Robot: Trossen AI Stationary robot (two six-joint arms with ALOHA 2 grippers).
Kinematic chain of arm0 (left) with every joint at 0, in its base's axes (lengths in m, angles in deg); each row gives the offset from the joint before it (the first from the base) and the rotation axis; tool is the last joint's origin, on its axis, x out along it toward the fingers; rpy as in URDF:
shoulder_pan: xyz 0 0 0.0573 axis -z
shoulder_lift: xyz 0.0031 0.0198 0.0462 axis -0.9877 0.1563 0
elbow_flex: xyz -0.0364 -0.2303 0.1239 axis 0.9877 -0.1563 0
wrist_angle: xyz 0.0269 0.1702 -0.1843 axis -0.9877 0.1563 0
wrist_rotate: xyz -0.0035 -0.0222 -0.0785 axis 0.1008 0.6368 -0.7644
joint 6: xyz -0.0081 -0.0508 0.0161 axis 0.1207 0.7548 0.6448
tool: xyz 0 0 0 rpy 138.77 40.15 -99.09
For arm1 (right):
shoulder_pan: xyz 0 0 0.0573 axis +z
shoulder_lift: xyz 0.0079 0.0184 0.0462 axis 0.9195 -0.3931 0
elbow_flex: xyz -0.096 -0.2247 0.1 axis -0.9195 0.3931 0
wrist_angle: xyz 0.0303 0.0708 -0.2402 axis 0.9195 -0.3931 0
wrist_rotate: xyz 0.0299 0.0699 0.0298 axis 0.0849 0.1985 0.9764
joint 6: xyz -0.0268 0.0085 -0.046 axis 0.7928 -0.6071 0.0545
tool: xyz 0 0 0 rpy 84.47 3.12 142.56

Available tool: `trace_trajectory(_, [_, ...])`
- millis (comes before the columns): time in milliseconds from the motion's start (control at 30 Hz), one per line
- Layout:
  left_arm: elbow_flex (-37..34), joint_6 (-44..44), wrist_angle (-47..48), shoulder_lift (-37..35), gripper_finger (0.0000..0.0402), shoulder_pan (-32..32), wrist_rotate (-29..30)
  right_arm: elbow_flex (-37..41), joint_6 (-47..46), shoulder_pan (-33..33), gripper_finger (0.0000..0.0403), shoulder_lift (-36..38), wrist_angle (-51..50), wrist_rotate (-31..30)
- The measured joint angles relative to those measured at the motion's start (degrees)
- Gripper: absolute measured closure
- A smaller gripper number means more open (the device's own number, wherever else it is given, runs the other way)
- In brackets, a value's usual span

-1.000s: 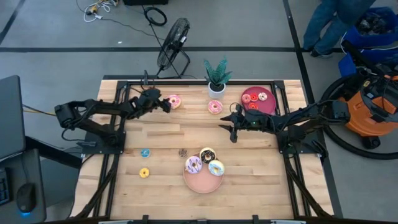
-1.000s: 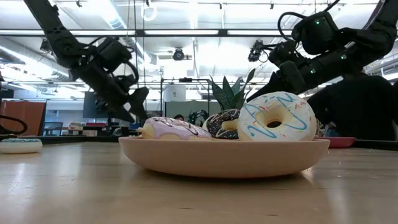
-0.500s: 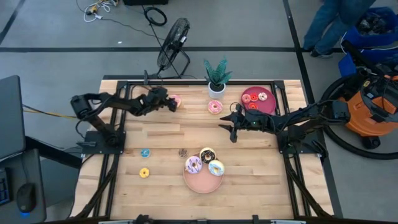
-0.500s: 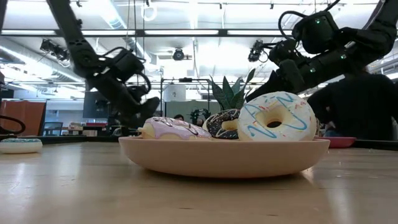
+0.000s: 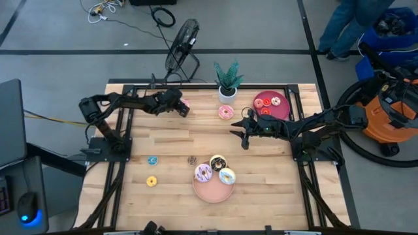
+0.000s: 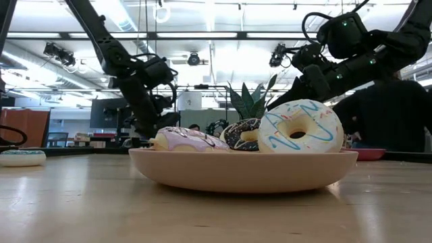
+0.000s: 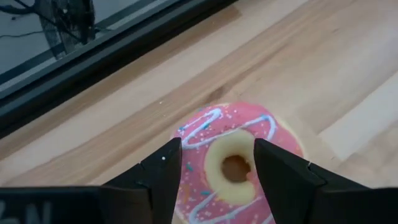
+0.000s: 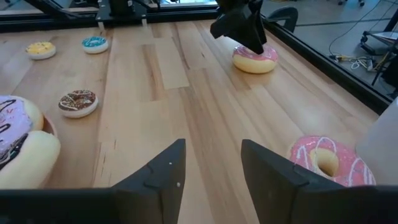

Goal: Pick & Place donuts
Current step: Put the large pink donut on the pink plate

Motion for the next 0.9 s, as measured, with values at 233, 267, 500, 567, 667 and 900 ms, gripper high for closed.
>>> trace_trajectory(233, [0.4,1.2,3.7,-0.5,0.0202,0.0,3.5,0.0,-0.1,0.0,0.0238,0.0,-0.2,0.0])
trace_trajectory(267, [0.5,1.5,4.1,-0.5,0.0202,0.0,3.9,0.0,-0.1,0.0,0.0238,0.0,-0.3,0.0])
trace_trajectory(500, [0.5,3.0,6.1,-0.5,0.0203,-1.6,2.0,0.0,-0.1,0.0,0.0238,0.0,-0.5,0.0])
trace_trajectory(567, [0.5,3.0,5.9,-0.5,0.0207,-1.9,-0.6,0.0,-0.3,0.0,0.0238,0.0,-0.5,0.0])
trace_trajectory(667, [0.5,3.0,6.1,-0.5,0.0221,-2.5,-1.8,0.0,-1.0,0.0,0.0238,0.0,-0.5,0.0])
trace_trajectory(900, [0.5,3.0,6.1,-0.4,0.0267,-2.9,-2.1,0.0,-1.2,0.1,0.0238,0.0,-0.5,0.2])
